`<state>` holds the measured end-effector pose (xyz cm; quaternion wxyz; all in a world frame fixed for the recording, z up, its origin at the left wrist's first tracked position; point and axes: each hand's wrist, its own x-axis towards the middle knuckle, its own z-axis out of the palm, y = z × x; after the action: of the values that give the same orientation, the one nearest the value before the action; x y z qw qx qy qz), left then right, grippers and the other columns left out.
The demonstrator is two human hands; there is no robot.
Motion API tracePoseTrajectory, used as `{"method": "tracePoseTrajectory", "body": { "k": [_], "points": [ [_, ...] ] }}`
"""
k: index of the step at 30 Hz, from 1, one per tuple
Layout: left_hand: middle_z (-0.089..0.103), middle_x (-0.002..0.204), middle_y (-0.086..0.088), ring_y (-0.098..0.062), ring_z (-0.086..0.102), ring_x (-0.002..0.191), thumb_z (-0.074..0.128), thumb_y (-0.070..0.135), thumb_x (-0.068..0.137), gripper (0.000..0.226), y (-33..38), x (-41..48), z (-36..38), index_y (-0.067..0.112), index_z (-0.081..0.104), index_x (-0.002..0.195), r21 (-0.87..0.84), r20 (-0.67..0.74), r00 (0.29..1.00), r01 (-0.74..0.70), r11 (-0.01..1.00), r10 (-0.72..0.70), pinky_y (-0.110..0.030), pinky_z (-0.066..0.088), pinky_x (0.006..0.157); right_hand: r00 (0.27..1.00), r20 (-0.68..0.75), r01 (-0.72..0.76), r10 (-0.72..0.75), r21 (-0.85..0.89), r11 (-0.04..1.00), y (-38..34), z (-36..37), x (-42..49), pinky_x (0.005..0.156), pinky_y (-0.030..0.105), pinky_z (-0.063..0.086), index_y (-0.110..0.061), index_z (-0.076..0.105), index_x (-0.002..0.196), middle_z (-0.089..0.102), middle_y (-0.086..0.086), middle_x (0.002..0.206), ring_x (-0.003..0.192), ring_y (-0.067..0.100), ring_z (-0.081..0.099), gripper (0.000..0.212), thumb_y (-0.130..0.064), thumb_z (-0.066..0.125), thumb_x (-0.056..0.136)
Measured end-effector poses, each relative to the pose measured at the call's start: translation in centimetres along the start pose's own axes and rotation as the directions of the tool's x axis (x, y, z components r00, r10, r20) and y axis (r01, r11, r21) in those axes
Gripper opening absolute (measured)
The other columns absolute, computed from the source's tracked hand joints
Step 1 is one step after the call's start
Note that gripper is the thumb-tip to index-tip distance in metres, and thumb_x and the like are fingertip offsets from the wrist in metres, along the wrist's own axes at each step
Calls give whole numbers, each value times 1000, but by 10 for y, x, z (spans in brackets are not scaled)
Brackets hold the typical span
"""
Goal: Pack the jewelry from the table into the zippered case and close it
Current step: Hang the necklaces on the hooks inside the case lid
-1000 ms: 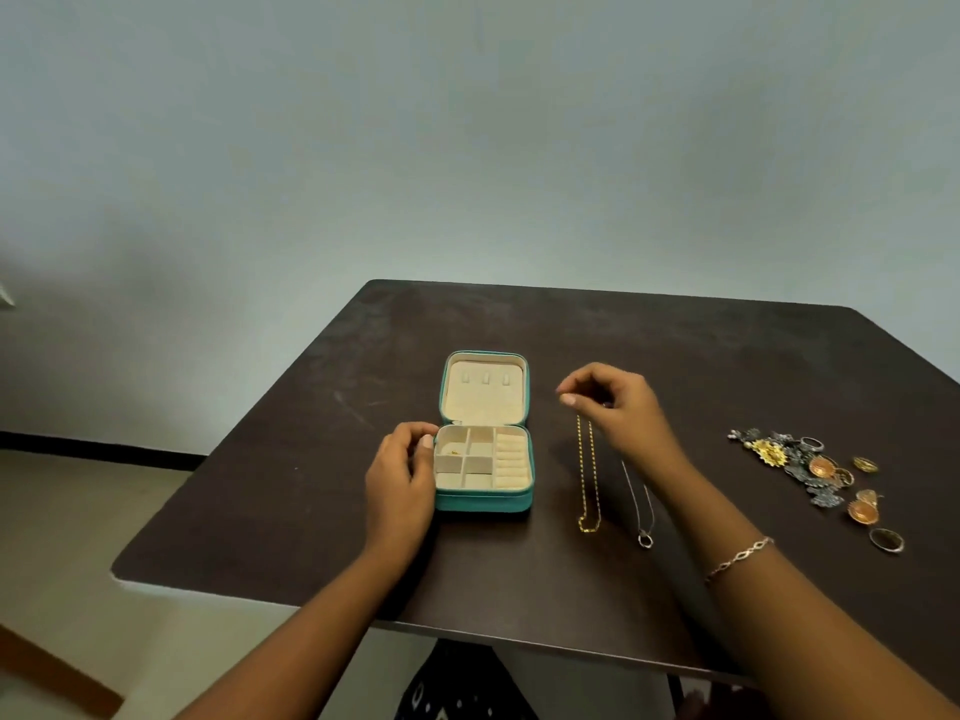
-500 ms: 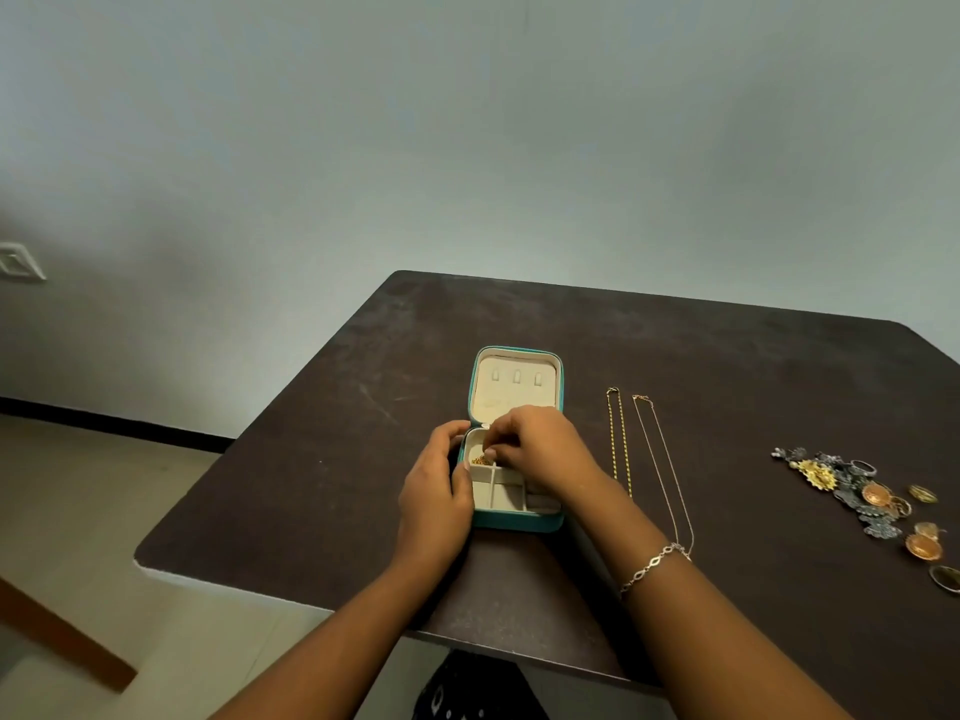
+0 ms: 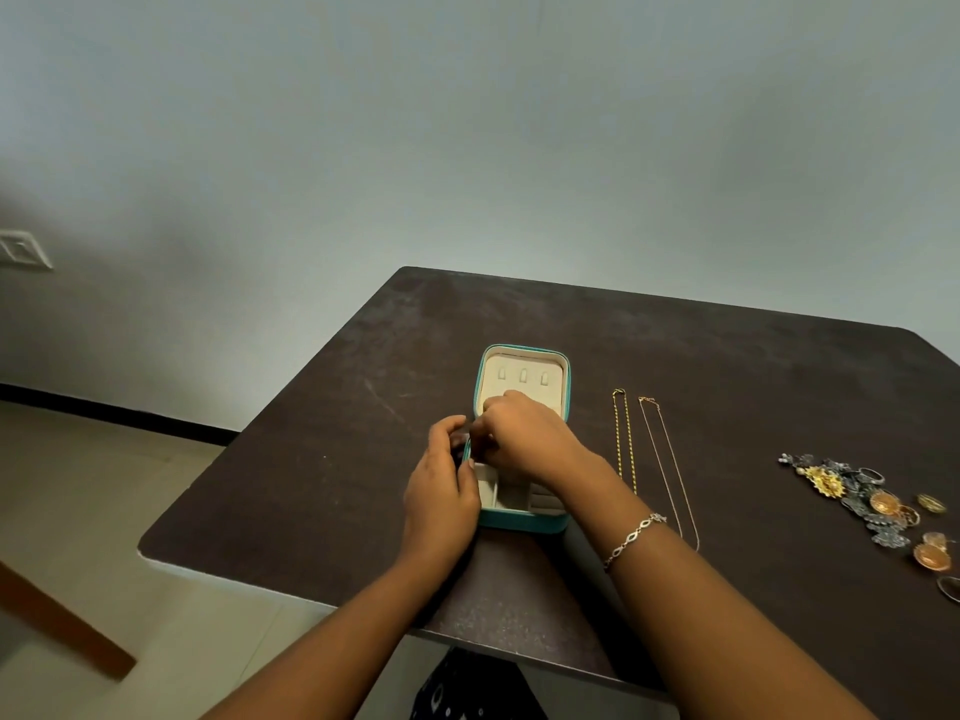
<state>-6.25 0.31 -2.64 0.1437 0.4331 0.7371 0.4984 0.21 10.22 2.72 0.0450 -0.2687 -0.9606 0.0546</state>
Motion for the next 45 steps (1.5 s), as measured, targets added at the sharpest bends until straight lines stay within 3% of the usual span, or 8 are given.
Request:
{"method": "tracePoseTrajectory", "body": {
  "k": [8, 16, 22, 27, 30, 35, 41, 45],
  "points": [
    [59, 118, -1, -20, 56, 104, 44, 1, 88, 43, 3, -1, 0, 21, 42, 127, 11, -6, 1000, -10, 1000, 10, -32, 44, 85, 996, 43, -80, 81, -27, 996, -1, -4, -2, 74, 36, 50, -9, 66, 99, 63, 11, 95, 86, 24, 56, 18, -15, 56, 86],
    [58, 119, -2, -18, 55, 104, 44, 3, 90, 41, 4, -1, 0, 21, 41, 126, 17, 8, 1000, -23, 1000, 22, -29, 42, 82, 996, 48, -64, 75, -195, 979, -14, -7, 2, 71, 34, 44, -5, 56, 105, 61, 14, 103, 96, 29, 57, 19, -14, 52, 89],
    [58, 119, 2, -12, 53, 107, 45, 5, 90, 37, 2, 0, 0, 21, 45, 123, 24, 11, 999, -37, 999, 37, -29, 44, 89, 988, 16, -154, 153, 161, 975, 4, -20, -5, 66, 31, 47, -9, 65, 84, 65, 7, 84, 76, 19, 57, 10, -16, 61, 78],
    [56, 122, 2, -10, 52, 109, 46, 5, 90, 35, 1, 2, 1, 21, 47, 121, -15, 7, 1000, -15, 1000, 15, -31, 47, 92, 981, -77, -121, 179, 479, 869, 14, -38, -17, 72, 37, 53, 0, 65, 79, 65, 9, 78, 71, 17, 59, 6, -1, 62, 74],
    [55, 124, 3, -9, 51, 111, 48, 4, 90, 35, 7, 4, -1, 21, 49, 120, -54, -16, 1000, -11, 998, 10, -27, 46, 91, 976, -98, -95, 194, 607, 789, 16, -48, -24, 63, 30, 56, -5, 64, 76, 67, 14, 80, 70, 19, 63, 8, 3, 62, 76],
    [64, 106, 6, -9, 59, 102, 48, 2, 89, 25, 27, 11, -13, 15, 60, 107, -178, -56, 995, -89, 980, 80, -22, 48, 84, 983, -109, -30, 150, 704, 710, 19, -61, -34, 56, 17, 50, -8, 67, 83, 65, 4, 73, 65, 9, 61, 12, 1, 59, 82],
    [70, 90, 5, -15, 65, 91, 63, 8, 83, 22, 48, 18, -21, 30, 64, 86, -320, 20, 986, -152, 935, 168, -43, 52, 85, 982, -156, 40, 102, 709, 704, 18, -71, -41, 59, 16, 49, -14, 68, 86, 69, 11, 86, 74, 9, 61, 13, -4, 61, 84],
    [69, 79, -5, -23, 65, 82, 69, 5, 78, 18, 59, 19, -24, 23, 66, 80, -382, 79, 985, -114, 917, 156, -45, 52, 84, 979, -180, 80, 92, 762, 643, 16, -76, -47, 58, 15, 46, -10, 67, 89, 67, 7, 82, 70, 5, 59, 12, -2, 60, 83]
  ]
}}
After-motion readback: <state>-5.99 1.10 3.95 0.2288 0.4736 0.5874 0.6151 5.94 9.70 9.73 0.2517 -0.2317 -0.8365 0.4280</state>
